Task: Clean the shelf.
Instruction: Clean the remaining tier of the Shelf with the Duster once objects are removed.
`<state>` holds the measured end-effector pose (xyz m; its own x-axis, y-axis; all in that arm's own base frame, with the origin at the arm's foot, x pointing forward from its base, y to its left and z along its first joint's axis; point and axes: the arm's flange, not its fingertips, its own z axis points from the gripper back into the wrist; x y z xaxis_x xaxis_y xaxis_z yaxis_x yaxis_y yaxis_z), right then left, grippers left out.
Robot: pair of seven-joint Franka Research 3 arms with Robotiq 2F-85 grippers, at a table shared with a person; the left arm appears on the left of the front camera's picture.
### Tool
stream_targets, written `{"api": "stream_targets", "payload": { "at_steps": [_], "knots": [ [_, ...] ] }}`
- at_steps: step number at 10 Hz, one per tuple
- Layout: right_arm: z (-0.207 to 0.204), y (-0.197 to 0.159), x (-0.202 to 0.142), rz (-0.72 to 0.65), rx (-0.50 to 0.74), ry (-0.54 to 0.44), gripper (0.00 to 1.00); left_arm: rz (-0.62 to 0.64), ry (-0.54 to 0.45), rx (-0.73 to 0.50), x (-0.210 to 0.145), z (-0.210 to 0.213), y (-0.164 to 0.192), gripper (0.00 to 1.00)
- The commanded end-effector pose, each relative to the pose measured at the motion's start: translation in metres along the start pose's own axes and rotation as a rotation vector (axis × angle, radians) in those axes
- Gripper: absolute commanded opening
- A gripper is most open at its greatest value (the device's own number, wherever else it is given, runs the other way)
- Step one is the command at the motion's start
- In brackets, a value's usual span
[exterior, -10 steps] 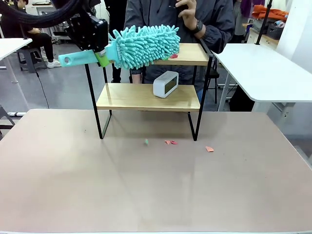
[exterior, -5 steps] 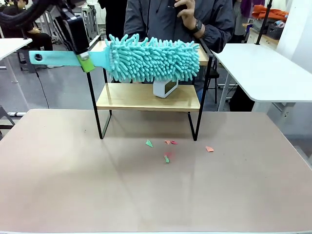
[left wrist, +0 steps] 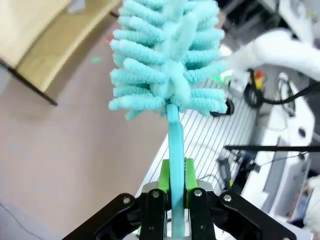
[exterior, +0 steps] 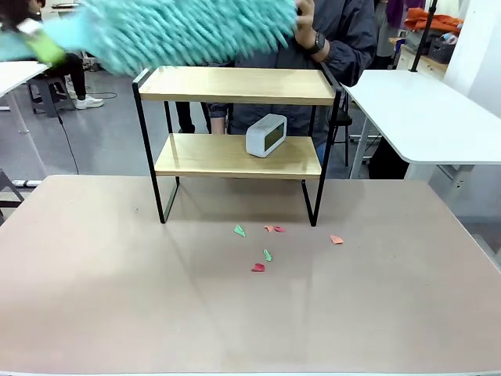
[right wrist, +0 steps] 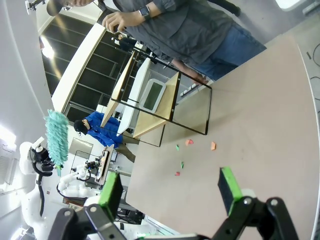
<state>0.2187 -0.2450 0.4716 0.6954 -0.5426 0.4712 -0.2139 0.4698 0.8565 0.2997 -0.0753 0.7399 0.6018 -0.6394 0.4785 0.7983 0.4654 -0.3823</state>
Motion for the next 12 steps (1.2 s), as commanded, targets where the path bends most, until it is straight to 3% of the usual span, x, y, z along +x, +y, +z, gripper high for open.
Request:
{"api": "stream_targets", "payload": {
  "at_steps": [1,3,4,5,6,7,10,11,12],
  "knots": [
    [-0.001,0.001,0.003,0.027,0.022,-0.023,1.00,0.173,-0.248,0.130,-0.083,0.032,0.014,0.12],
    [-0.001,0.001,0.003,0.027,0.022,-0.023,1.00,0.491,-0.387,0.199,-0.164,0.051,0.039,0.12],
    [-0.001,0.001,0.003,0.027,0.022,-0.023,1.00,0.657,-0.388,0.284,-0.187,0.045,0.052,0.00],
    [-0.001,0.001,0.003,0.027,0.022,-0.023,1.00,0.812,-0.405,0.334,-0.205,0.031,0.072,0.02],
    [-0.001,0.001,0.003,0.027,0.022,-0.023,1.00,0.947,-0.368,0.479,-0.215,0.011,0.087,0.02],
    [-0.001,0.001,0.003,0.027,0.022,-0.023,1.00,0.990,-0.311,0.505,-0.215,-0.013,0.105,0.02],
    [-0.001,0.001,0.003,0.027,0.022,-0.023,1.00,1.012,-0.162,0.425,-0.184,-0.067,0.131,0.02],
    [-0.001,0.001,0.003,0.027,0.022,-0.023,1.00,0.976,-0.262,0.495,-0.219,-0.044,0.126,0.02],
    [-0.001,0.001,0.003,0.027,0.022,-0.023,1.00,0.976,-0.262,0.495,-0.219,-0.044,0.126,0.02]
  ]
}}
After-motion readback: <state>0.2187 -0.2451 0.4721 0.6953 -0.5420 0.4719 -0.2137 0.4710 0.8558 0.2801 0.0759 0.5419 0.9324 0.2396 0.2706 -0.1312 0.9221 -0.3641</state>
